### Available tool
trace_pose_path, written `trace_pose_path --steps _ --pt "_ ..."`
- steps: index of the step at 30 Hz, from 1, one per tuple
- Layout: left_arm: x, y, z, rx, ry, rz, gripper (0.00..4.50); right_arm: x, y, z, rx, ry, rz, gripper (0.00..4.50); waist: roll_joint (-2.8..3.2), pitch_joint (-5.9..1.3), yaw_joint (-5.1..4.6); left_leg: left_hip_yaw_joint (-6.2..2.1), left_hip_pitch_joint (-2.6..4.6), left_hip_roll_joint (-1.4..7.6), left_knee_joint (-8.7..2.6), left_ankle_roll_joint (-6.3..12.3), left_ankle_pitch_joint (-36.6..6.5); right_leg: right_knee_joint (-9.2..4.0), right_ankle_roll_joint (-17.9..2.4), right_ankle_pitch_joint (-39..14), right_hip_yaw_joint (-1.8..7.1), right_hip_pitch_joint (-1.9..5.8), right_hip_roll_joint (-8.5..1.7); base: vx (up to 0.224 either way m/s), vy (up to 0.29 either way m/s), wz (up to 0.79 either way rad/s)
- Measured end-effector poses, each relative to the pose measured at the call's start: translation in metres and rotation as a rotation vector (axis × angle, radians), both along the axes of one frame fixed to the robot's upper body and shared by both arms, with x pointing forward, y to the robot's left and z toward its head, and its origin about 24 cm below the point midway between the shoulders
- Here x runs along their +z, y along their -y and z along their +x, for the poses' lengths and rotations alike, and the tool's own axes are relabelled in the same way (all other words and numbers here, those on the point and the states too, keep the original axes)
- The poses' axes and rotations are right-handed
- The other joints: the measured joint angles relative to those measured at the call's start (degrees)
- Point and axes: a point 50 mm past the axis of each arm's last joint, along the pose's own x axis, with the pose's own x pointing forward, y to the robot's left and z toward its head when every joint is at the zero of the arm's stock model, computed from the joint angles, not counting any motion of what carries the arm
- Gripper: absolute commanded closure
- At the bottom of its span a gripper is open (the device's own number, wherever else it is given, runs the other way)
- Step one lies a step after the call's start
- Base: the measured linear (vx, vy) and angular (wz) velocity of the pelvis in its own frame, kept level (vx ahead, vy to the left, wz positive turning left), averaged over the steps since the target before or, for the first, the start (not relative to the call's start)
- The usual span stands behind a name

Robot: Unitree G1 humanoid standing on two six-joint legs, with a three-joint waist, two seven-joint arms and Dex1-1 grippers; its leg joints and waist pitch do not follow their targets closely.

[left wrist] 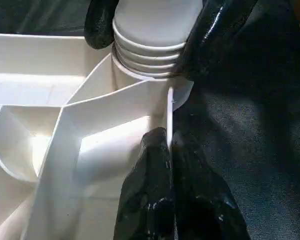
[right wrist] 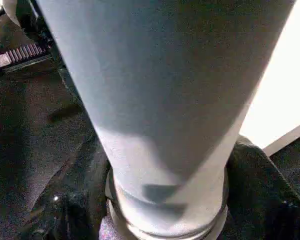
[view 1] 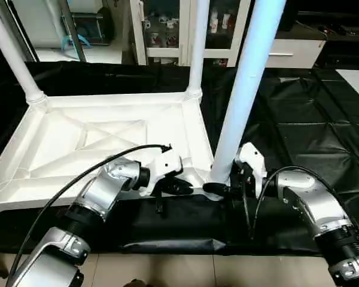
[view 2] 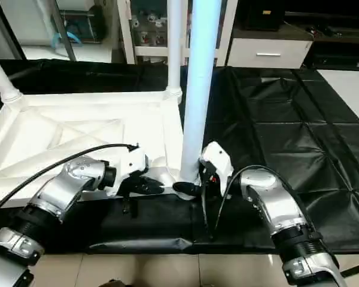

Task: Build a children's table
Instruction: Rotate leg to tighten

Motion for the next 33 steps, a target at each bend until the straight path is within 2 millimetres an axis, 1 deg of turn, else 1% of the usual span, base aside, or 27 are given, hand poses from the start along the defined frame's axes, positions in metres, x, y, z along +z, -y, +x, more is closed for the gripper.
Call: trace_pose_path --steps 9,11,13,14,16,19,22,24,26,29,31,33 --pt "0.0 0.0 0.0 0.004 0.0 0.001 4.5 -0.002 0.0 0.0 -0.01 0.005 -0.001 1.78 0.02 -0.01 -0.02 0.0 0.02 0.0 0.06 0.0 0.0 0.03 0.0 0.0 0.0 0.02 0.0 0.0 0.0 0.0" --pt "-0.002 0.0 0.004 0.054 0.014 0.0 4.5 -0.007 -0.006 0.006 -0.098 0.027 0.019 1.78 -0.05 -0.06 -0.42 0.0 0.13 0.04 0.13 0.0 0.0 0.07 -0.1 0.1 0.0 0.1 0.02 0.0 0.0 0.0" --pt "-0.002 0.002 0.009 0.101 0.026 0.005 4.5 -0.009 -0.011 0.013 -0.185 0.046 0.03 1.78 -0.05 -0.05 -1.32 -0.01 0.16 0.03 0.22 0.0 0.0 0.04 -0.1 0.1 0.03 0.13 0.02 0.0 0.0 0.0" --pt "-0.004 0.005 0.013 0.145 0.036 0.004 4.5 -0.012 -0.014 0.018 -0.263 0.05 0.045 1.78 -0.09 -0.06 -1.66 -0.01 0.21 0.02 0.24 -0.01 0.0 0.01 -0.1 0.1 0.05 0.17 0.02 0.0 0.0 0.0" --pt "-0.005 0.016 0.024 0.251 0.075 0.014 4.5 -0.016 -0.024 0.032 -0.487 0.053 0.071 1.8 -0.11 -0.07 -2.33 -0.03 0.24 -0.01 0.36 -0.01 0.0 -0.05 0.1 0.0 0.06 0.16 0.01 0.0 0.0 0.0" --pt "-0.006 0.035 0.033 0.344 0.11 0.021 4.5 -0.017 -0.03 0.045 -0.692 0.06 0.054 1.8 -0.12 -0.08 -3.1 -0.05 0.23 -0.09 0.44 -0.01 0.0 -0.13 0.1 -0.1 0.12 0.2 -0.03 0.0 0.0 0.0" --pt "-0.007 0.048 0.04 0.425 0.13 0.032 4.5 -0.016 -0.038 0.056 -0.855 0.061 0.041 1.8 -0.1 -0.09 -3.31 -0.07 0.23 -0.1 0.45 -0.01 0.0 -0.13 0.1 -0.1 0.1 0.18 -0.03 0.0 0.0 0.0" --pt "-0.007 0.056 0.043 0.468 0.138 0.038 4.5 -0.016 -0.045 0.062 -0.942 0.061 0.028 1.8 -0.01 -0.08 -3.41 -0.1 0.23 -0.1 0.45 -0.01 0.0 -0.13 0.2 -0.1 0.08 0.17 -0.03 0.0 0.0 0.0" --pt "-0.007 0.062 0.045 0.5 0.152 0.045 4.5 -0.014 -0.048 0.066 -1.02 0.065 0.013 1.8 0.01 -0.07 -3.39 -0.13 0.15 -0.1 0.44 -0.01 0.0 -0.14 0.1 -0.1 0.06 0.13 -0.03 0.0 0.0 0.0" --pt "-0.007 0.066 0.047 0.519 0.164 0.048 4.5 -0.014 -0.055 0.069 -1.076 0.078 0.008 1.8 0.08 -0.12 -3.31 -0.14 0.13 -0.1 0.43 -0.01 0.0 -0.11 0.1 0.0 0.06 0.13 -0.03 0.0 0.0 0.0" --pt "-0.006 0.065 0.047 0.521 0.166 0.044 4.5 -0.014 -0.058 0.069 -1.073 0.083 0.023 1.8 0.07 -0.11 -3.25 -0.17 0.1 -0.1 0.39 -0.01 0.0 -0.11 0.1 0.0 0.03 0.12 -0.02 0.0 0.0 0.0" --pt "-0.006 0.064 0.048 0.518 0.168 0.044 4.5 -0.014 -0.057 0.069 -1.058 0.074 0.064 1.8 0.06 -0.1 -3.24 -0.18 0.09 -0.09 0.38 -0.01 0.0 -0.1 -0.1 0.1 0.01 0.12 -0.02 0.0 0.0 0.0"
